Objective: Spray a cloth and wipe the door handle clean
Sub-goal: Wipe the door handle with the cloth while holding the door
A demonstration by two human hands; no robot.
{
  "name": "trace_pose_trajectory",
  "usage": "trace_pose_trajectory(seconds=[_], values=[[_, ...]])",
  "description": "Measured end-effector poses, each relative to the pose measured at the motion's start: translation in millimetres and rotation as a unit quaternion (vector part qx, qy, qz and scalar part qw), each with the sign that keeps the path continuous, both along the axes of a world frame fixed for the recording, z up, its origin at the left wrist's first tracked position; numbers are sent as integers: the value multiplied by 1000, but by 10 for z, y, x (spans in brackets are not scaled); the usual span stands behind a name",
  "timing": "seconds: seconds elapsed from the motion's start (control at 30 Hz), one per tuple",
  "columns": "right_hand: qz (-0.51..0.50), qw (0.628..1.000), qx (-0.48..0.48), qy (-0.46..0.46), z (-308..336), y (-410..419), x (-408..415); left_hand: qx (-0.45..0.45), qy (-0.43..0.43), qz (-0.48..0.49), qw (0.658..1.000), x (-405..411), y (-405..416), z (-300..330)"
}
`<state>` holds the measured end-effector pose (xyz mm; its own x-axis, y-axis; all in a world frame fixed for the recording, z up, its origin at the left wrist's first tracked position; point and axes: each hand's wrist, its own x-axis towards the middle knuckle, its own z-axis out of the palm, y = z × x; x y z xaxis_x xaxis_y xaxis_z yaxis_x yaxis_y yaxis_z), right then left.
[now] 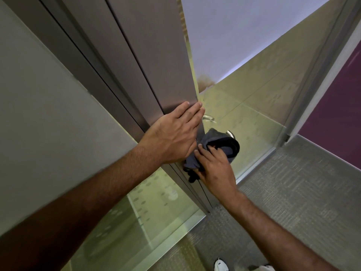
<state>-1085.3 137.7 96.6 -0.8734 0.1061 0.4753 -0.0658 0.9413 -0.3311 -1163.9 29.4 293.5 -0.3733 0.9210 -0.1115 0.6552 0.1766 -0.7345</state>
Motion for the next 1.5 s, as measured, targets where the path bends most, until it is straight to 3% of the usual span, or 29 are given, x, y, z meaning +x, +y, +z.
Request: trace_pose_trajectory(seconds=[0.17, 0.33, 0.43, 0.53, 0.57, 0.67, 0.77, 0.83, 0.9, 0.97, 1.07, 1.17, 1.23, 1.3, 1.37, 1.5], values=[[4, 998, 68, 3, -190, 214, 83, 0, -2, -4, 1000, 26, -2, 25], [-29, 998, 28, -48, -234, 332, 180, -11, -7, 4, 1000, 19, 1, 16], [-30, 993, -115, -18, -212, 397, 201, -6, -4, 3, 1000, 6, -4, 6], [-83, 931, -353, -31, -45, 640, 7, -7, -6, 8, 1000, -3, -5, -3], [-88, 917, -386, -42, 44, 750, -92, -6, -6, 9, 1000, -2, -4, -2], [-84, 924, -356, -107, 327, 988, -333, -2, -2, 9, 1000, 3, -1, -6], [-72, 898, -390, -190, 421, 1121, -459, -3, 2, 10, 1000, 4, 0, 0], [-52, 837, -500, -217, 363, 1169, -494, -4, 3, 8, 1000, 3, 1, 6], [-43, 741, -626, -240, 267, 1204, -506, -4, 9, 6, 1000, 12, 4, 19], [-28, 670, -707, -224, 161, 1175, -503, -6, 8, 8, 1000, 17, 4, 29], [-94, 603, -787, -85, 29, 938, -492, -8, 6, 3, 1000, 9, 2, 19], [-183, 459, -867, 60, -69, 523, -357, -3, 4, 0, 1000, -3, -3, 2], [-175, 412, -892, 67, -121, 164, -209, -1, 0, 0, 1000, -7, -4, 6], [-183, 410, -892, 55, -154, -178, -96, 0, -1, -2, 1000, 2, -3, 11], [-223, 436, -870, 63, -107, -444, -34, -3, 0, -1, 1000, 8, 1, 20], [-216, 546, -809, 35, -14, -706, 101, -2, -1, -2, 1000, 2, 3, 22]])
